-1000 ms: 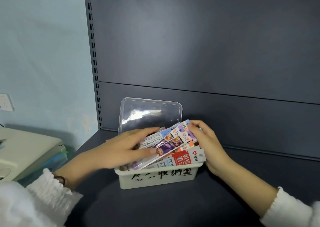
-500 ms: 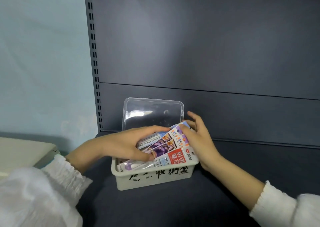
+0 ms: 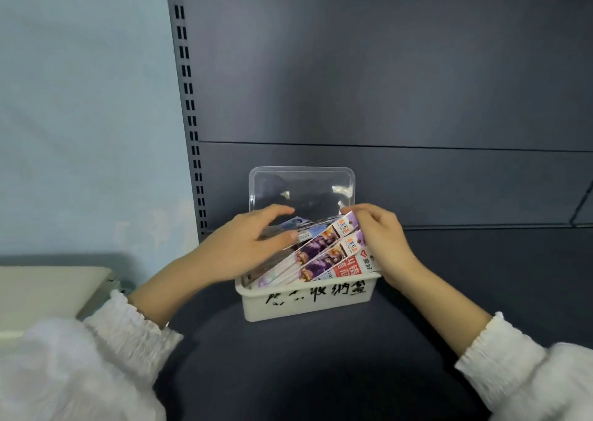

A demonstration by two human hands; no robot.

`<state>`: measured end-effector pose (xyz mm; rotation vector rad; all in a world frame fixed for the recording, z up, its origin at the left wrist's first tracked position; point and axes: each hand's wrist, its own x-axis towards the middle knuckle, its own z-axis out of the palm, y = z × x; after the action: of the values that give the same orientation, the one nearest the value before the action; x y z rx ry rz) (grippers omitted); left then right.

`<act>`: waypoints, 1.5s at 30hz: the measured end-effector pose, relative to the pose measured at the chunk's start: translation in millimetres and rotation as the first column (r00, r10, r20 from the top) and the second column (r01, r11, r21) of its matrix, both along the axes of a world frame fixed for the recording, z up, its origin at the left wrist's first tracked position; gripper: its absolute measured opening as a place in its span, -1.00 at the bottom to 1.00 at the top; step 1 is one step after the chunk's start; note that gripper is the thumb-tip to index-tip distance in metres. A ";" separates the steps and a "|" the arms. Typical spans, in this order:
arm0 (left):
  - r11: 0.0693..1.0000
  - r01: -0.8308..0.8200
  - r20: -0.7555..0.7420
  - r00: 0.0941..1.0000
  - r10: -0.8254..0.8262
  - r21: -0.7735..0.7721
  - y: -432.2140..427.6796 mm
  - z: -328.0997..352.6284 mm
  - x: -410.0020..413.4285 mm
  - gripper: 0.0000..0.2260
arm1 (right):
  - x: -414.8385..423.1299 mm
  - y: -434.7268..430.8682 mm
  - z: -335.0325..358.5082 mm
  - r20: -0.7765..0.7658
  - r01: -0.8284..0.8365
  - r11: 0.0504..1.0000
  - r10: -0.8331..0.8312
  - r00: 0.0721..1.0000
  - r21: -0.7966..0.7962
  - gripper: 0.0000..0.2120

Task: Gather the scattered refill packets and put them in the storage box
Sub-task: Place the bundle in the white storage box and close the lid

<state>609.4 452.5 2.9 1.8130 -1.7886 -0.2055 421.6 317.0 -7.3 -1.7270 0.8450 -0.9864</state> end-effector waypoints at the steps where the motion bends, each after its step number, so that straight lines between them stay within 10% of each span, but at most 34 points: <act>1: 1.000 -0.014 0.006 1.000 0.014 0.022 3.9 -1.4 -2.4 -0.39 | 1.3 1.8 -0.7 -0.042 0.006 0.998 -0.009 0.999 -0.060 -0.75; 7: 0.999 0.017 0.193 0.981 -0.024 0.041 4.3 -10.3 -15.2 -0.35 | 2.2 -0.5 4.4 -0.211 -0.079 0.984 0.044 0.977 -0.161 -0.59; 12: 0.990 0.113 0.051 0.992 -0.118 0.086 -1.0 -14.3 -6.3 -0.44 | -9.9 -10.1 8.0 -0.062 -0.229 0.964 0.239 0.969 0.131 -0.48; 24: 0.968 0.165 -0.170 0.976 -0.134 0.187 -9.6 -6.6 -0.2 -0.29 | -21.8 -14.4 -4.5 -0.150 -0.523 0.850 0.526 0.837 0.066 -0.51; 32: 0.954 0.249 0.217 0.935 -0.282 0.165 -13.2 0.7 -17.7 -0.47 | -10.2 -20.1 -1.6 0.048 -0.457 0.884 0.454 0.890 0.100 -0.46; 45: 0.841 0.363 -0.091 0.929 -0.358 0.401 -23.9 -4.6 -9.4 -0.58 | -25.4 -31.0 -4.3 -0.060 -0.538 0.831 0.535 0.842 -0.140 -0.58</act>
<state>600.1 428.6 -1.7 1.7088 -2.1937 -0.7969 396.2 286.0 -11.6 -1.9548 0.2560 -0.6576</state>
